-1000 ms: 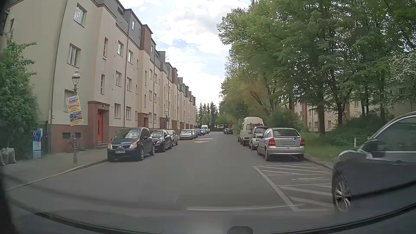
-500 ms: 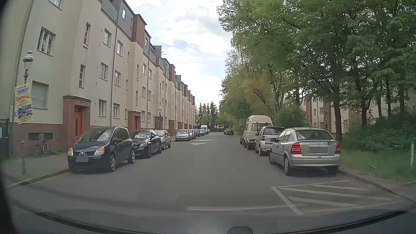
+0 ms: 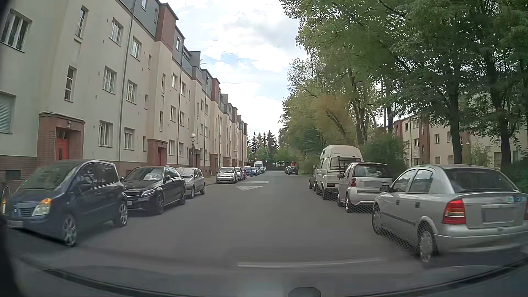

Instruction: Follow the waypoints while adhering to traffic rules and regulations

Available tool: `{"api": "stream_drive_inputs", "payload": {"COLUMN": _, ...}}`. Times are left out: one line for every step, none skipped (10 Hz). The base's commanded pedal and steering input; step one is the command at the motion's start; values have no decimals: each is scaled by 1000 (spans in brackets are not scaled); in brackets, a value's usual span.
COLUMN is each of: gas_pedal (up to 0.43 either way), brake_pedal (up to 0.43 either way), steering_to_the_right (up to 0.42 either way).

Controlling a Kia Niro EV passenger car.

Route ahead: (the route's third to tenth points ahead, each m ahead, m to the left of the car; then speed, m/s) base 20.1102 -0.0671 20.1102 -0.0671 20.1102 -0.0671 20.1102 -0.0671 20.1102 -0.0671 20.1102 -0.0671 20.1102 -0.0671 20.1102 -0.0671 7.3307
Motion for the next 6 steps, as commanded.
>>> {"api": "stream_drive_inputs", "payload": {"gas_pedal": 350, "brake_pedal": 24, "steering_to_the_right": -4}}
{"api": "stream_drive_inputs", "payload": {"gas_pedal": 350, "brake_pedal": 24, "steering_to_the_right": -3}}
{"api": "stream_drive_inputs", "payload": {"gas_pedal": 350, "brake_pedal": 24, "steering_to_the_right": -4}}
{"api": "stream_drive_inputs", "payload": {"gas_pedal": 350, "brake_pedal": 24, "steering_to_the_right": -4}}
{"api": "stream_drive_inputs", "payload": {"gas_pedal": 350, "brake_pedal": 24, "steering_to_the_right": -4}}
{"api": "stream_drive_inputs", "payload": {"gas_pedal": 350, "brake_pedal": 24, "steering_to_the_right": -4}}
